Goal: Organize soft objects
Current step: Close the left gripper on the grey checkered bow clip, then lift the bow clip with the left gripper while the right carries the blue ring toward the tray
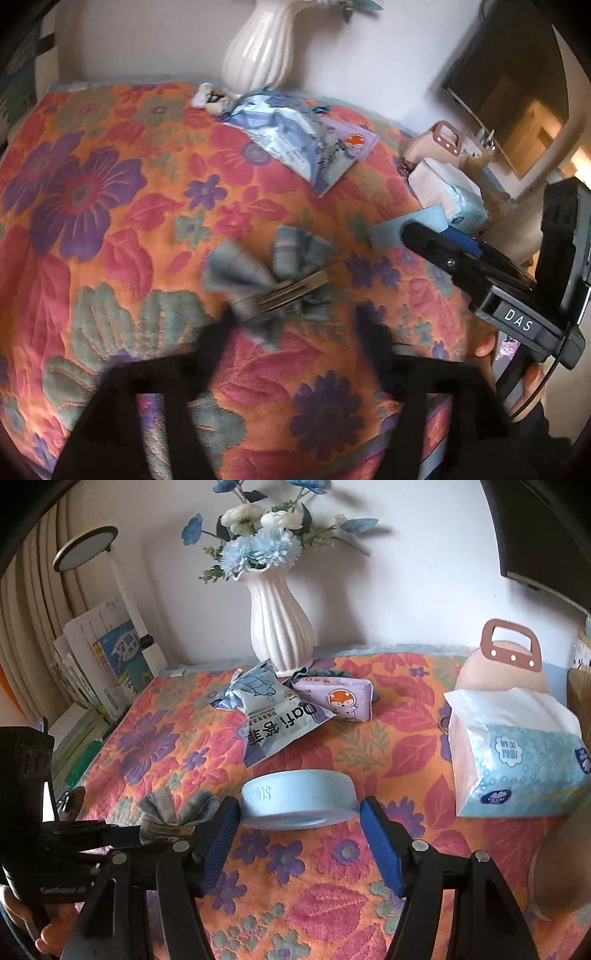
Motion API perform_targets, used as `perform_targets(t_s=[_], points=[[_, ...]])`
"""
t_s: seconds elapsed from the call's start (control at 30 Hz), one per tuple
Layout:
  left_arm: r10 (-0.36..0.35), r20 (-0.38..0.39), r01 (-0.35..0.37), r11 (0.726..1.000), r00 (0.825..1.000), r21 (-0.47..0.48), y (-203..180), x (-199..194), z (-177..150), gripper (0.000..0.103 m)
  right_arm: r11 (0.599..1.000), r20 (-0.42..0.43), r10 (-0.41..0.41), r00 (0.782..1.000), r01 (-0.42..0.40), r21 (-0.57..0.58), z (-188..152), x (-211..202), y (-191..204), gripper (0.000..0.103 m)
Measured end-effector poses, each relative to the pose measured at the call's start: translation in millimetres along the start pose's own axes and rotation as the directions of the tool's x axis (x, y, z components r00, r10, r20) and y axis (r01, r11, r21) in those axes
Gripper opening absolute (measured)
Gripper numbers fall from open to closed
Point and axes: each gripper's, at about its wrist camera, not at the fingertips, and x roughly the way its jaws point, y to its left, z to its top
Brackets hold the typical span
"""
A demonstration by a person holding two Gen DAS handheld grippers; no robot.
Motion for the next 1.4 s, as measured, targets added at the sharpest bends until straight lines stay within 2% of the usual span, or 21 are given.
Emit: perform_targets(t_s=[0.03, 0.13, 0.27, 0.37, 0.43, 0.47, 0.67, 0.8, 0.9, 0.93, 0.97, 1.03, 1.1, 1.13, 1.17, 1.27, 1.33, 1.4], points=[[0.043, 0.012, -0.043, 0.999, 0.999, 0.025, -4, 0, 1, 0.096, 1.0, -0.014, 0.011, 1.0, -0.011, 0.011, 0, 2, -2, 0.07], [0.128, 0.03, -0.13, 0.986, 0.991, 0.106, -17, 6, 3, 0.096, 0.999, -0.043, 0.034, 0.999, -0.032, 0.028, -1, 4, -4, 0.07], [0.165, 0.006, -0.163, 0.974, 0.986, 0.158, -24, 21, 6, 0.096, 0.999, -0.106, 0.02, 0.994, -0.015, 0.039, -11, 0, -3, 0.07], [0.211, 0.018, -0.211, 0.963, 0.977, 0.168, -28, 30, 8, 0.095, 0.999, -0.106, 0.016, 0.994, -0.012, 0.031, -19, -6, -2, 0.074], [0.212, 0.029, -0.214, 0.96, 0.977, 0.179, -30, 31, 7, 0.092, 1.0, -0.129, 0.015, 0.992, -0.011, 0.029, -21, -3, -3, 0.083], [0.201, 0.034, -0.204, 0.962, 0.979, 0.182, -29, 29, 6, 0.091, 0.999, -0.143, 0.019, 0.99, -0.015, 0.032, -21, -1, -3, 0.084], [0.036, 0.047, -0.041, 0.993, 0.998, 0.112, -5, 9, -3, 0.091, 0.997, -0.166, 0.07, 0.984, -0.062, 0.055, -25, 4, -6, 0.084], [0.06, 0.055, -0.064, 0.995, 0.997, 0.077, -1, 11, 2, 0.091, 0.995, -0.175, 0.095, 0.98, -0.089, 0.042, -26, 4, -5, 0.084], [0.141, 0.056, -0.147, 0.983, 0.988, 0.114, -10, 19, 6, 0.087, 0.995, -0.19, 0.103, 0.976, -0.105, 0.001, -28, 4, 3, 0.084], [0.176, 0.055, -0.183, 0.973, 0.983, 0.139, -16, 23, 7, 0.085, 0.996, -0.195, 0.08, 0.978, -0.085, -0.02, -28, 6, 7, 0.084], [0.194, 0.057, -0.201, 0.968, 0.979, 0.151, -22, 26, 7, 0.078, 0.997, -0.201, 0.049, 0.978, -0.059, -0.045, -28, 9, 12, 0.084], [0.221, 0.065, -0.229, 0.96, 0.973, 0.159, -23, 29, 9, 0.075, 0.992, -0.201, -0.059, 0.978, 0.036, -0.118, -28, 16, 25, 0.083], [0.192, 0.068, -0.2, 0.971, 0.979, 0.133, -19, 26, 12, 0.073, 0.993, -0.195, -0.064, 0.979, 0.043, -0.113, -27, 17, 25, 0.082], [0.194, 0.073, -0.202, 0.971, 0.978, 0.131, -18, 25, 12, 0.065, 0.993, -0.19, -0.071, 0.979, 0.052, -0.104, -26, 18, 23, 0.075], [0.197, 0.081, -0.206, 0.97, 0.977, 0.131, -18, 24, 12, 0.053, 0.992, -0.189, -0.086, 0.978, 0.067, -0.102, -25, 19, 21, 0.068], [0.163, 0.095, -0.174, 0.977, 0.982, 0.126, -15, 20, 13, 0.03, 0.99, -0.177, -0.101, 0.979, 0.082, -0.113, -24, 19, 22, 0.065], [0.129, 0.106, -0.141, 0.984, 0.986, 0.107, -10, 15, 11, 0.024, 0.988, -0.165, -0.106, 0.981, 0.084, -0.13, -24, 18, 25, 0.063], [0.082, 0.103, -0.092, 0.991, 0.991, 0.094, -8, 8, 6, 0.023, 0.987, -0.134, -0.11, 0.985, 0.092, -0.132, -25, 11, 25, 0.063]])
